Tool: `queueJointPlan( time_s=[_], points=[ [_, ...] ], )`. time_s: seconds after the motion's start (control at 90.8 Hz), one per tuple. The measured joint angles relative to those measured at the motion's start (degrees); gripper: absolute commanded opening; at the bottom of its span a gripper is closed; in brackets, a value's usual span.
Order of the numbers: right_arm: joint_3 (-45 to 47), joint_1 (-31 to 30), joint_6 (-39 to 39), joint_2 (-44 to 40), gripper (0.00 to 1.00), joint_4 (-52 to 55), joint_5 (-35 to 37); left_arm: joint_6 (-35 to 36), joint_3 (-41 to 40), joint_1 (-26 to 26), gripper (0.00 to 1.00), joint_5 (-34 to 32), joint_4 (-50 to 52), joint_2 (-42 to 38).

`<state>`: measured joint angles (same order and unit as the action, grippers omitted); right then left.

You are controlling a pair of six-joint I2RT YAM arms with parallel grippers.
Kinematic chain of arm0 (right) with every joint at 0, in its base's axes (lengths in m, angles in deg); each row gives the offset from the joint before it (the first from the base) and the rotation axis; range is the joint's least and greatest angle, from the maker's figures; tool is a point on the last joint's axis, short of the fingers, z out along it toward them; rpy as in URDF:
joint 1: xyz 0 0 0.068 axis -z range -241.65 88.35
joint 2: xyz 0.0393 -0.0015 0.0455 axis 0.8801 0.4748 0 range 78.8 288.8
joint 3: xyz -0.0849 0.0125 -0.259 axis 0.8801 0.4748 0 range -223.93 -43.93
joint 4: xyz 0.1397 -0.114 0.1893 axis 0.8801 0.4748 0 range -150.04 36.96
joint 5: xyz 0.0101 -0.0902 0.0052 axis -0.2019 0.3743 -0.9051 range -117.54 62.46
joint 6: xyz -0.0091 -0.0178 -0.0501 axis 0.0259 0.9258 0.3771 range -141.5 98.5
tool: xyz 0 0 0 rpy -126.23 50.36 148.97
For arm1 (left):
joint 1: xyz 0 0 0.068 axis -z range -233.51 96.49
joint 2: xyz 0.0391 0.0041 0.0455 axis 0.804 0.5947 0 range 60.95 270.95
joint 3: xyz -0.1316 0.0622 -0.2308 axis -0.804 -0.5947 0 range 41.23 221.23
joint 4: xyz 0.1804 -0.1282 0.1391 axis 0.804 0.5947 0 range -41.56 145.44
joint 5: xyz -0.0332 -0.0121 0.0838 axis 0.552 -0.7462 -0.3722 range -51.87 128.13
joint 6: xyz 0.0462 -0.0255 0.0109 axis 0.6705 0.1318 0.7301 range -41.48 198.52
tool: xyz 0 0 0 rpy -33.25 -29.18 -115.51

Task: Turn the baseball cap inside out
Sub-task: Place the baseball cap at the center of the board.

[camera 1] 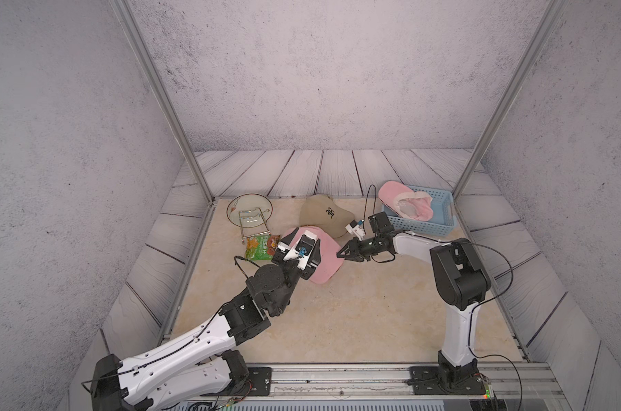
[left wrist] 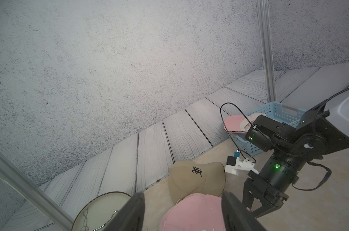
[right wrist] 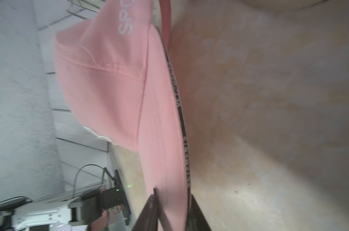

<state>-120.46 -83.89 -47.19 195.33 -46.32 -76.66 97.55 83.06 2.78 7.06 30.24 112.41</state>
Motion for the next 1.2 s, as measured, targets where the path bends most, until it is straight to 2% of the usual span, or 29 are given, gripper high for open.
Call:
queueJointPlan(
  time_s=[0.121,0.231,0.506,0.815,1.002,1.2],
  points=[
    [-2.6,0.4,2.7,2.5,0.50,4.3,4.5,0.0,0.0,0.0,0.66,-0.2,0.0,0.1],
    [-4.9,0.6,5.0,2.9,0.54,7.7,8.8,0.0,0.0,-0.1,0.66,-0.2,0.0,0.2],
    [-5.4,0.7,8.9,1.3,0.51,11.2,19.1,-1.2,0.0,-0.9,0.66,-1.4,0.2,0.4],
    [4.6,-0.7,15.2,-7.8,0.40,17.3,14.7,-4.4,0.0,-3.2,0.66,-1.7,1.7,0.9],
    [7.4,-4.4,16.5,-8.0,0.36,18.7,10.8,-5.2,0.0,-3.4,0.66,-1.3,1.8,1.6],
    [7.1,-8.3,15.1,-6.9,0.34,15.0,7.4,-5.4,0.0,-3.7,0.66,-1.1,2.1,1.7]
  ],
)
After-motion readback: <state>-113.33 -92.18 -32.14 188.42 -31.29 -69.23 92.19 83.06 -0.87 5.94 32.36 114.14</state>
